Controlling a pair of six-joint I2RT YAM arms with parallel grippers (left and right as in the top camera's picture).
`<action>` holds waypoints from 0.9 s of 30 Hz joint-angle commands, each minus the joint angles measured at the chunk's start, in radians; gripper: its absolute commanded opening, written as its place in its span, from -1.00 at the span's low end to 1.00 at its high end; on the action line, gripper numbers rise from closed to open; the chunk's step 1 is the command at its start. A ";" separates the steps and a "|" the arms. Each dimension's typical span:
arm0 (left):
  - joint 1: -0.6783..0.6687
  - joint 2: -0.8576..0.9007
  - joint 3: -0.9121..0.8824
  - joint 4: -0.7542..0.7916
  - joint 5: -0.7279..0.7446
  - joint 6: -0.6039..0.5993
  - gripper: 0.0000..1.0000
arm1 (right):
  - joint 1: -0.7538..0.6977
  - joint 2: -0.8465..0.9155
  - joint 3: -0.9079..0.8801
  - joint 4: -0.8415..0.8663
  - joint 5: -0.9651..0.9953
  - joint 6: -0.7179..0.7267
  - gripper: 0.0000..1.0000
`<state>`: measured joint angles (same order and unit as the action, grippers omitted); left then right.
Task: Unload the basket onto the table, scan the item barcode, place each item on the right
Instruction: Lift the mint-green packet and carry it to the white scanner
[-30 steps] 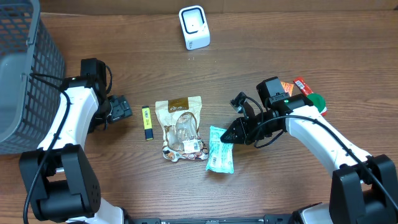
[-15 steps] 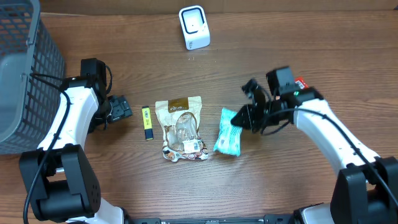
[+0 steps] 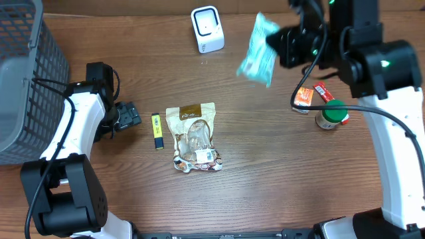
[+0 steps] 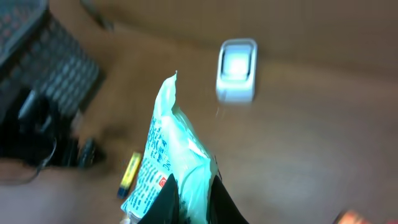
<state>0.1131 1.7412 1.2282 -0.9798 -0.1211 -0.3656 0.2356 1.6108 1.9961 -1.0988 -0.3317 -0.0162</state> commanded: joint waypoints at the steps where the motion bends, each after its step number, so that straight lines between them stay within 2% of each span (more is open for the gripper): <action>1: -0.002 0.003 -0.003 -0.002 -0.010 0.011 1.00 | 0.018 0.058 0.026 0.089 0.120 -0.105 -0.93; 4: -0.002 0.003 -0.003 -0.002 -0.010 0.011 1.00 | 0.054 0.112 0.026 0.185 0.179 -0.219 -0.93; 7: -0.002 0.003 -0.003 -0.002 -0.010 0.011 1.00 | 0.092 0.172 0.026 0.286 0.279 -0.272 -0.92; 20: -0.002 0.003 -0.003 -0.002 -0.010 0.011 1.00 | 0.211 0.504 0.026 0.845 0.723 -0.286 -0.93; 27: -0.002 0.003 -0.003 -0.002 -0.010 0.011 1.00 | 0.219 0.677 0.026 1.150 0.767 -0.360 -0.93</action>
<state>0.1131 1.7412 1.2282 -0.9791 -0.1215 -0.3656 0.4515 2.2410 2.0083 -0.0139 0.3698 -0.3462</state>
